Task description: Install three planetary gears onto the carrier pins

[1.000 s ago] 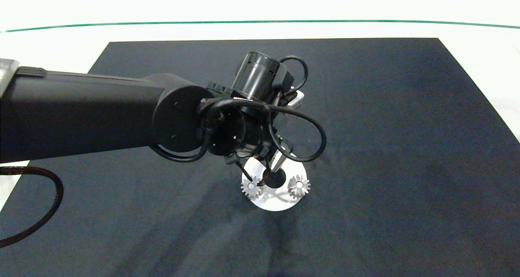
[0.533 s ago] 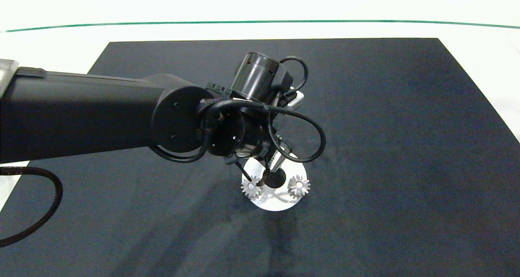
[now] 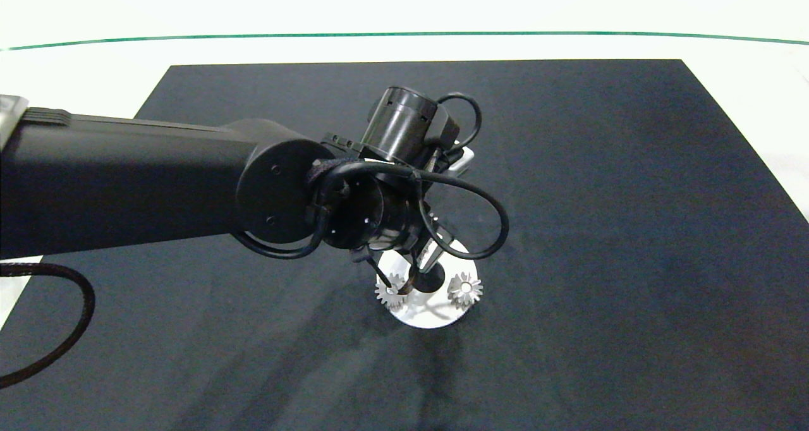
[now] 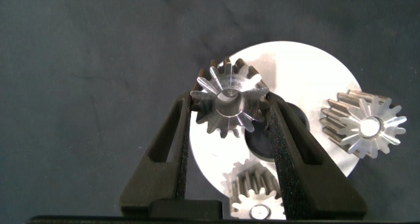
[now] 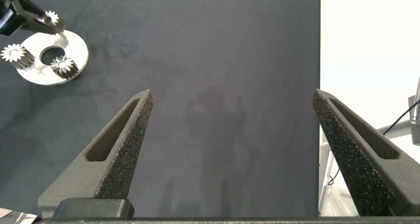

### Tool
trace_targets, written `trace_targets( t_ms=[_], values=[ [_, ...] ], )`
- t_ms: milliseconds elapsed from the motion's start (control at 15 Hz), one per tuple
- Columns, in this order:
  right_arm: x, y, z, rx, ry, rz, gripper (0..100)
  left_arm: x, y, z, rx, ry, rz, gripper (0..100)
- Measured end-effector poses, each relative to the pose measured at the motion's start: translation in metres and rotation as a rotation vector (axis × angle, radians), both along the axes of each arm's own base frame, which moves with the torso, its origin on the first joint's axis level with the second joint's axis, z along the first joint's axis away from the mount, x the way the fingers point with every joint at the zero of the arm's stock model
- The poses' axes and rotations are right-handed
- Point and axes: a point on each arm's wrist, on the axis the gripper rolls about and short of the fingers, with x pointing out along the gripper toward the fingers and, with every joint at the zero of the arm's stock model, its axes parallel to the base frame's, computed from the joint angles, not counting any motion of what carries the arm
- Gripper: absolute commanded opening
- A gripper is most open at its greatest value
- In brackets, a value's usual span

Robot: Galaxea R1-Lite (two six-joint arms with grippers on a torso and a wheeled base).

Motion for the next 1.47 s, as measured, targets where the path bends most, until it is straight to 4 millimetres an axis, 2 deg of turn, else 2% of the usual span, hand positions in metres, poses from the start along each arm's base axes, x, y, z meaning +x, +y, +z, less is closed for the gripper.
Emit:
trace_targets(
  t_ms=[1333,1400,1467],
  values=[
    [0.0011,0.0005,-0.0025,-0.009,0.009,0.004,100,-0.0016,-0.0087,-0.0050,0.040,-0.010,-0.040,22],
    [0.0011,0.0005,-0.0025,-0.009,0.008,0.005,100,-0.0016,-0.0087,-0.0052,0.040,-0.009,-0.040,100],
    [0.0011,0.0005,-0.0025,-0.010,0.008,0.005,100,-0.0016,-0.0087,-0.0052,0.040,-0.009,-0.040,100]
  ],
)
